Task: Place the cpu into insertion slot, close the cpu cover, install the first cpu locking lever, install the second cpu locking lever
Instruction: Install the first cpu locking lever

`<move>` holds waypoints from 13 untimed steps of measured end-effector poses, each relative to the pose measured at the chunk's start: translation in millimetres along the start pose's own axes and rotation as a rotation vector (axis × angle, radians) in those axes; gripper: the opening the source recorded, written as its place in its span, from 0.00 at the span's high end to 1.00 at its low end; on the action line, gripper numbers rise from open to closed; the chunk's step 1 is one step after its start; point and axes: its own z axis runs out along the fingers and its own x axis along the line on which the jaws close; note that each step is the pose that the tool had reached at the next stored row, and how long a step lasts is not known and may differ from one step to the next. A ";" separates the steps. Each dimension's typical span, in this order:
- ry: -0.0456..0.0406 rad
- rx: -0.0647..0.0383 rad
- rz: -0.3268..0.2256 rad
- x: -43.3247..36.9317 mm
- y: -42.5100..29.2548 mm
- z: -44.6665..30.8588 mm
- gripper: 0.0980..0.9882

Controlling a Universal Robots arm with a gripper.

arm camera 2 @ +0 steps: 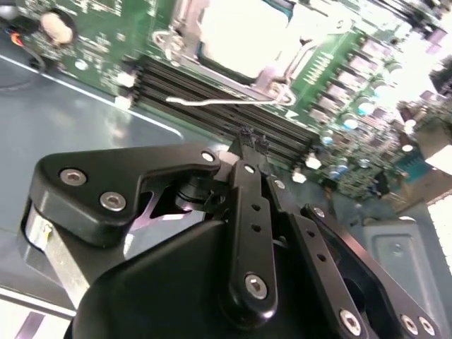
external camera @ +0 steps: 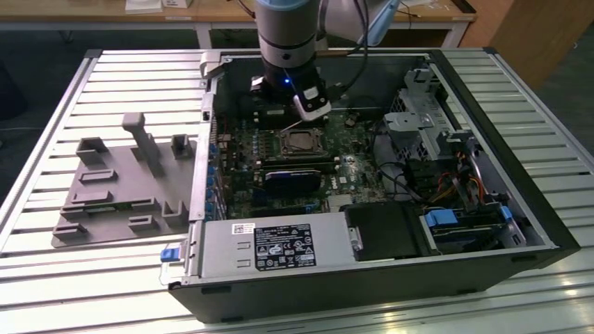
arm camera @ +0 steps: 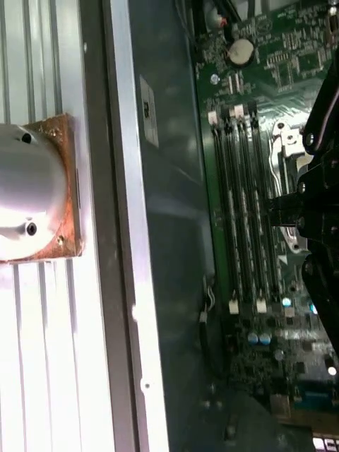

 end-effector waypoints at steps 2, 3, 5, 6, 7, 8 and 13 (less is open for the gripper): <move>0.0003 0.000 0.000 -4.4 0.5 0.4 1.00; 0.0003 0.000 0.000 -5.4 0.5 0.6 1.00; -0.0035 -0.001 -0.001 -5.6 0.2 1.8 1.00; -0.0074 -0.001 -0.003 -5.6 -0.1 2.3 1.00; -0.0125 -0.002 -0.006 -5.6 -0.3 2.9 1.00; -0.0173 -0.003 -0.008 -5.6 -0.5 3.5 1.00; -0.0427 -0.006 -0.017 -5.5 -1.6 6.4 1.00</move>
